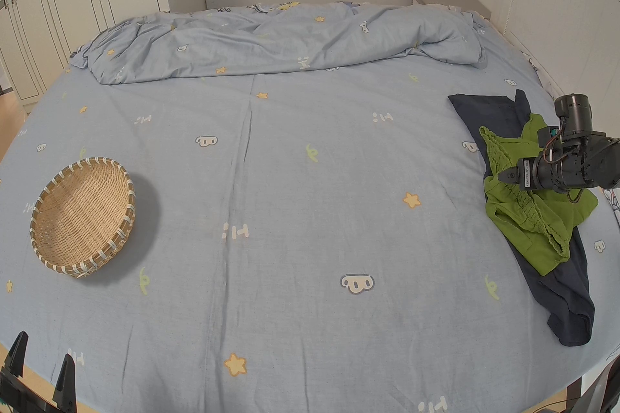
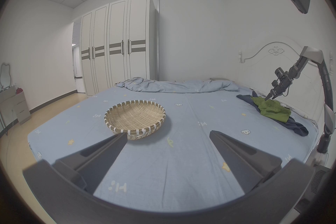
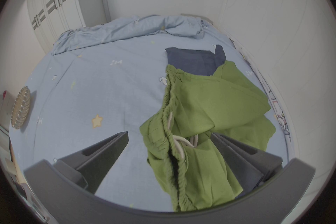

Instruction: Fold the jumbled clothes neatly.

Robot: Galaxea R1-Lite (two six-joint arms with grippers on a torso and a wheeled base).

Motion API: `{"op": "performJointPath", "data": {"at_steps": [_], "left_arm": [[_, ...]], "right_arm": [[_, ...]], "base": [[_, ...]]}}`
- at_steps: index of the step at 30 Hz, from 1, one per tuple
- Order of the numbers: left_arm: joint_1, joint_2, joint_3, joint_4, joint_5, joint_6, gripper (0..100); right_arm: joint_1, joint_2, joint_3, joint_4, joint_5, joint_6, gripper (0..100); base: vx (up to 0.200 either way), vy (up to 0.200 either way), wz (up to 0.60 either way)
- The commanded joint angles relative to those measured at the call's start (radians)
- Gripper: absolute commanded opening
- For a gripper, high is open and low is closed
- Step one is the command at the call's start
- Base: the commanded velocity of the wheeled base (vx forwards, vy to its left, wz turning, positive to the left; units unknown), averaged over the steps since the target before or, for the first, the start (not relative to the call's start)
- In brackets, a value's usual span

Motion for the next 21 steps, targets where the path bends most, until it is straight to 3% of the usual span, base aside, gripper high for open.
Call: {"op": "performJointPath", "data": {"at_steps": [1, 8, 9, 16, 21], "left_arm": [[0.000, -0.016, 0.018, 0.000, 0.000, 0.000, 100], [0.000, -0.016, 0.018, 0.000, 0.000, 0.000, 100], [0.000, -0.016, 0.018, 0.000, 0.000, 0.000, 100], [0.000, -0.016, 0.018, 0.000, 0.000, 0.000, 100], [0.000, -0.016, 0.018, 0.000, 0.000, 0.000, 100]], "right_arm": [[-0.004, 0.078, -0.041, 0.001, 0.004, 0.012, 100], [-0.007, 0.115, -0.062, -0.001, 0.010, 0.015, 100], [-0.007, 0.118, -0.061, -0.003, 0.010, 0.017, 0], [0.001, 0.118, -0.068, -0.003, 0.020, 0.022, 0], [0.039, 0.064, -0.110, 0.027, 0.016, 0.095, 0]], "base": [[0.000, 0.000, 0.00], [0.000, 0.000, 0.00], [0.000, 0.000, 0.00], [0.000, 0.000, 0.00], [0.000, 0.000, 0.00]]}}
